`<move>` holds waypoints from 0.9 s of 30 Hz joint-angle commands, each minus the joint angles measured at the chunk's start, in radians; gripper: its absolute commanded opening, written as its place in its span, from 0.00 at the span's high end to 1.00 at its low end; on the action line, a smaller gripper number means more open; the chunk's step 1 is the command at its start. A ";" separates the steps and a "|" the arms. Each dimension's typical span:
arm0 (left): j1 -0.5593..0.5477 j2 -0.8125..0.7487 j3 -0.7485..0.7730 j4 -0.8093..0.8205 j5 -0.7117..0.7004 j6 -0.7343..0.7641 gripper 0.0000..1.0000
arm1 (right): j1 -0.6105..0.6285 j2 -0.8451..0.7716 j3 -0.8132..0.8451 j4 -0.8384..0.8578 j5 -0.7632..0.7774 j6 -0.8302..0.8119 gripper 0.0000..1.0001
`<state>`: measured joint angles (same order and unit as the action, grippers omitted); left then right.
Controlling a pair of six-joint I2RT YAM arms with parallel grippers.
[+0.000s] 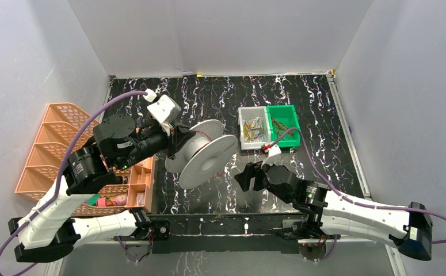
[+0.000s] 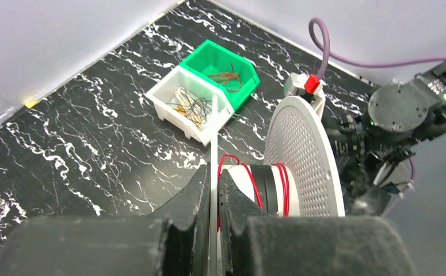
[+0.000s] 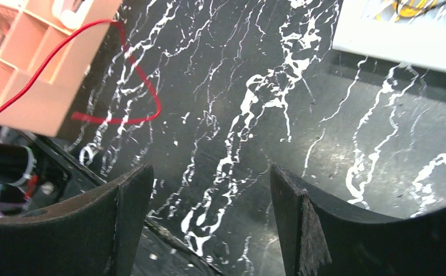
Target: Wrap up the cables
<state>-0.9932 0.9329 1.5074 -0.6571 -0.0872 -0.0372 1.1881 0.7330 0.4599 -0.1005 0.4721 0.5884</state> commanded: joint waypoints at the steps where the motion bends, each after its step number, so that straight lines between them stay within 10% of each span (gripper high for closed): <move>1: -0.003 -0.007 0.035 0.152 -0.079 -0.012 1.00 | -0.011 0.021 -0.002 0.111 0.003 0.230 0.18; 13: -0.002 0.012 0.003 0.203 -0.126 -0.029 1.00 | -0.013 0.126 -0.076 0.373 -0.052 0.719 0.18; 27: -0.002 0.040 -0.006 0.231 -0.126 -0.030 1.00 | -0.015 0.221 -0.054 0.537 -0.009 0.868 0.21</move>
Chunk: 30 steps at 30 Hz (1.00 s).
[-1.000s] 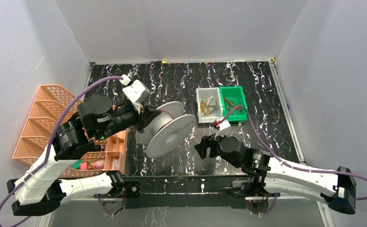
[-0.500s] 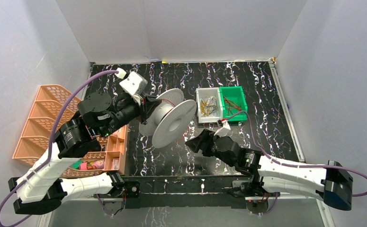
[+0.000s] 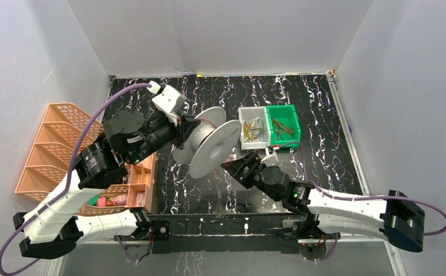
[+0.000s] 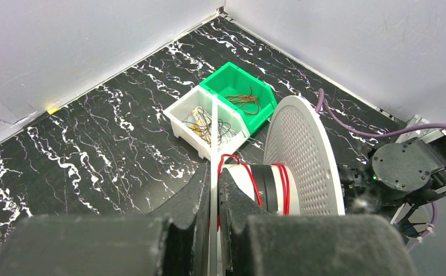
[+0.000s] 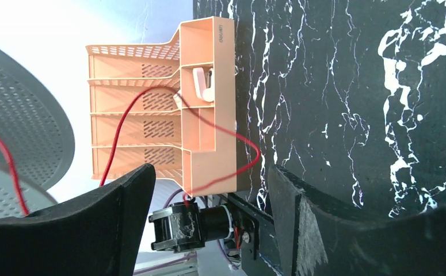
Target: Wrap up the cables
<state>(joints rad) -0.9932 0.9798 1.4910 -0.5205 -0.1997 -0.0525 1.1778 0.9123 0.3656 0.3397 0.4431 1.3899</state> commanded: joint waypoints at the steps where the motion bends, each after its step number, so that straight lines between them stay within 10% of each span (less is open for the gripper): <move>1: -0.003 -0.006 0.012 0.095 -0.011 -0.018 1.00 | -0.005 0.057 0.046 0.103 0.013 0.080 0.22; 30: -0.002 -0.012 -0.002 0.100 0.021 -0.050 1.00 | -0.010 0.220 0.086 0.172 -0.035 0.179 0.51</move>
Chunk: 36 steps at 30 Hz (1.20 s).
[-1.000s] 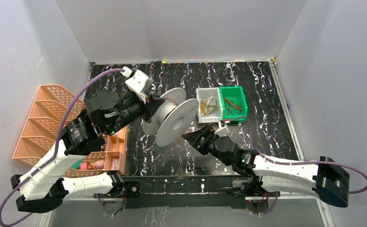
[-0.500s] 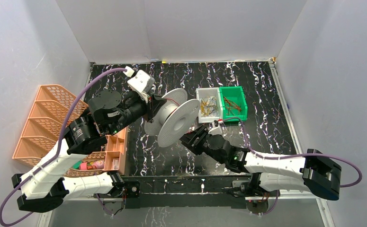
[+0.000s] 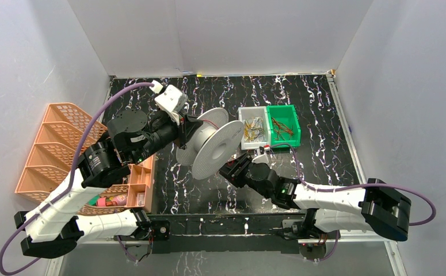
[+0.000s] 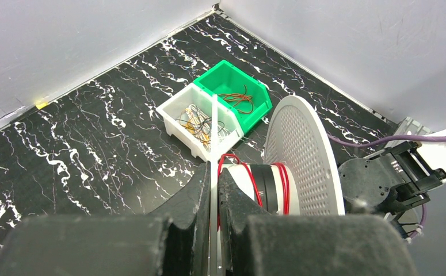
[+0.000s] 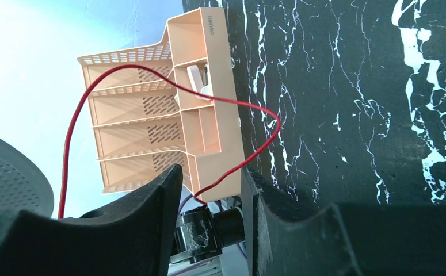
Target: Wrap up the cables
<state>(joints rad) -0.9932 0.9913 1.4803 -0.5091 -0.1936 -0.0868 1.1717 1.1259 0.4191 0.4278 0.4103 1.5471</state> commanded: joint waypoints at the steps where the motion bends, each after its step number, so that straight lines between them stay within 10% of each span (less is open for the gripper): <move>1: -0.002 -0.026 0.007 0.089 0.015 -0.017 1.00 | -0.005 0.005 0.034 0.079 0.000 0.022 0.52; 10: -0.002 -0.031 -0.007 0.103 -0.024 -0.022 1.00 | -0.004 -0.031 0.019 0.063 0.001 -0.007 1.00; 36: -0.002 0.124 -0.003 0.236 -0.829 -0.061 1.00 | 0.122 0.086 0.145 -0.073 -0.514 -0.668 1.00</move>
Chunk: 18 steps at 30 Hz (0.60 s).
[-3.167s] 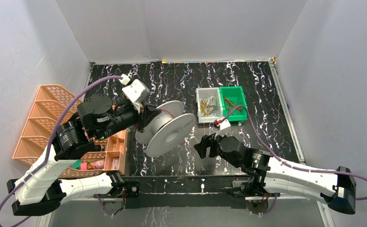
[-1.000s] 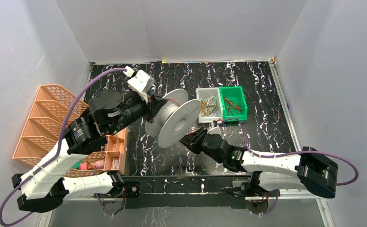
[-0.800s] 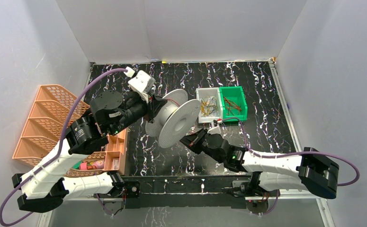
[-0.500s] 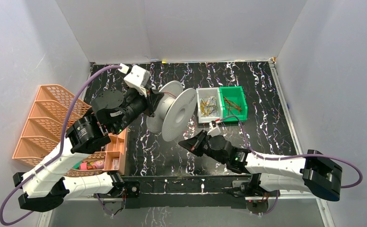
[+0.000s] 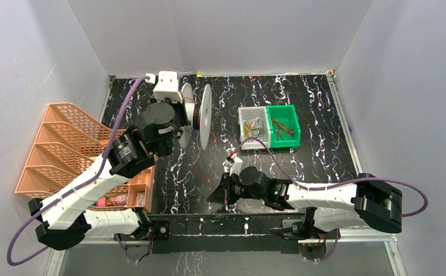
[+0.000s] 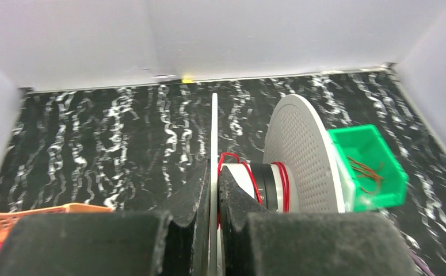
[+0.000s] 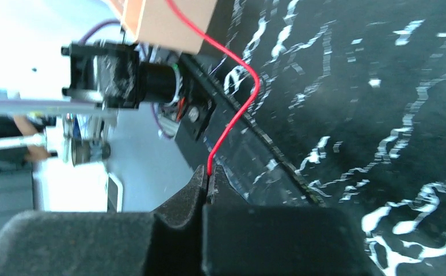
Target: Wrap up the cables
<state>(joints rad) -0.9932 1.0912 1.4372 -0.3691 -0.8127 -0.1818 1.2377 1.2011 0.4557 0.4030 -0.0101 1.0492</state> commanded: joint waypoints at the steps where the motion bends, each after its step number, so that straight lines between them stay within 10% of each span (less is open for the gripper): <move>1: -0.003 0.030 0.035 0.107 -0.240 0.058 1.00 | 0.073 0.008 0.124 -0.067 -0.087 -0.189 1.00; 18: 0.011 0.138 -0.132 0.319 -0.417 0.350 1.00 | 0.200 -0.275 0.343 -0.416 0.019 -0.470 1.00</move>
<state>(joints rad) -0.9920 1.2343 1.3136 -0.1429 -1.1694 0.1165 1.4296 1.0187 0.7158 0.0662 -0.0418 0.6651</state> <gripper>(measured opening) 0.037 0.019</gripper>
